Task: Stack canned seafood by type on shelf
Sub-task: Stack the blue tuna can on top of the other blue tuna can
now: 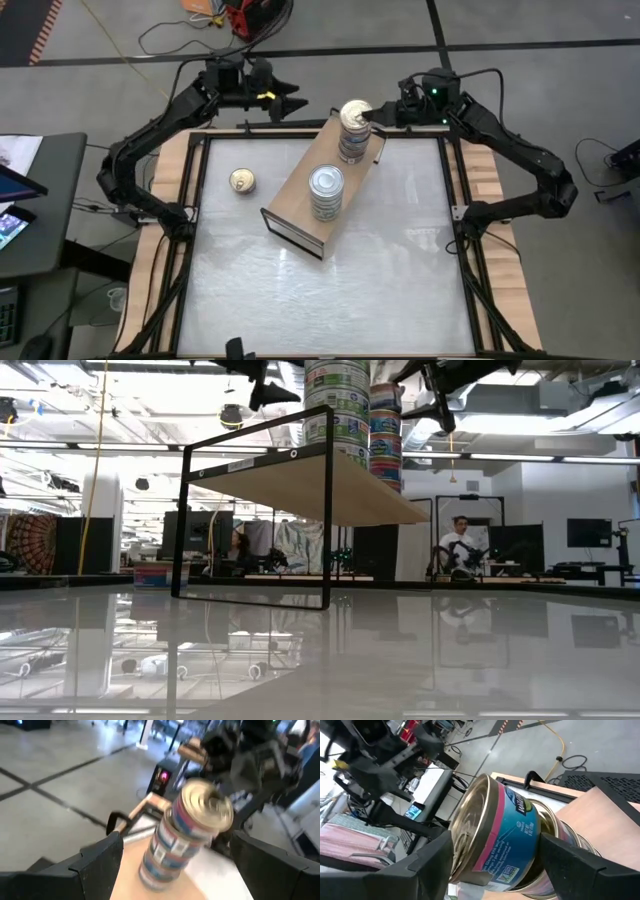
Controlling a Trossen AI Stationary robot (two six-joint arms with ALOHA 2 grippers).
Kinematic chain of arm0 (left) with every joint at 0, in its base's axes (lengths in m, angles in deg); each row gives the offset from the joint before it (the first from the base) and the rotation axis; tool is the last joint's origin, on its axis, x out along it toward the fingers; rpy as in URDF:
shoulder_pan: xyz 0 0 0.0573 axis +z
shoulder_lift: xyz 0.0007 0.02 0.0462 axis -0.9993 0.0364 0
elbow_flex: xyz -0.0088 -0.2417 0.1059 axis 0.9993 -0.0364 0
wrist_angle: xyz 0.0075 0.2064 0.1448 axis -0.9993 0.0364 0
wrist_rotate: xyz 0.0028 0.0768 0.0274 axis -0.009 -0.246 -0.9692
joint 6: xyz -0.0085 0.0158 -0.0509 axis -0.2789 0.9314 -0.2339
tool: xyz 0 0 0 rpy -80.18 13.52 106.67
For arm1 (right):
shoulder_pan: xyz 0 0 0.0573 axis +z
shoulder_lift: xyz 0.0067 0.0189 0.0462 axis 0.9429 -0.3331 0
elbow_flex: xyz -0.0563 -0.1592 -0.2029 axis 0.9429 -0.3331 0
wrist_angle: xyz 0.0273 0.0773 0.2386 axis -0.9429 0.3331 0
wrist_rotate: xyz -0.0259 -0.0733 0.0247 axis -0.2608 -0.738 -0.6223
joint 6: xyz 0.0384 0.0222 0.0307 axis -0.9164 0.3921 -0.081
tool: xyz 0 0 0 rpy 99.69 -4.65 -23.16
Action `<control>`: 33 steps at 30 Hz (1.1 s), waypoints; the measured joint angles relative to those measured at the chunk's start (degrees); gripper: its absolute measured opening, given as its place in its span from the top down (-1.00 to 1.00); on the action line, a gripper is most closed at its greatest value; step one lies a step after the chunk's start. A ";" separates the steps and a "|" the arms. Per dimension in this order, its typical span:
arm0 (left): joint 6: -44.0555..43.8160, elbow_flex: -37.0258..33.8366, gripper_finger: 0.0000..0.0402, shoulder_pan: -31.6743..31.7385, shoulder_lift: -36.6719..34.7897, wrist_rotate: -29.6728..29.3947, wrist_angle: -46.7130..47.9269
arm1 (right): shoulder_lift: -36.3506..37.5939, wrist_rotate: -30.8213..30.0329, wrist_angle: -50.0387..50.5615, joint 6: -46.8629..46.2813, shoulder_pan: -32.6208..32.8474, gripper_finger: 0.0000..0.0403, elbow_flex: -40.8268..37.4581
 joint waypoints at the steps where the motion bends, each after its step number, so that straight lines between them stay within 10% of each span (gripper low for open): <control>1: 1.14 0.00 -0.75 0.00 -0.34 -0.02 1.78 | 0.00 0.00 0.54 0.30 0.00 -0.54 0.26; 26: 12.80 -0.59 -0.73 0.24 -5.37 -1.14 22.99 | 6.02 -1.76 9.27 3.29 -1.63 -0.54 1.09; 33: 11.37 -18.10 -0.57 1.04 -14.36 -4.21 14.92 | 13.15 -10.14 11.92 8.25 -2.49 -0.54 1.09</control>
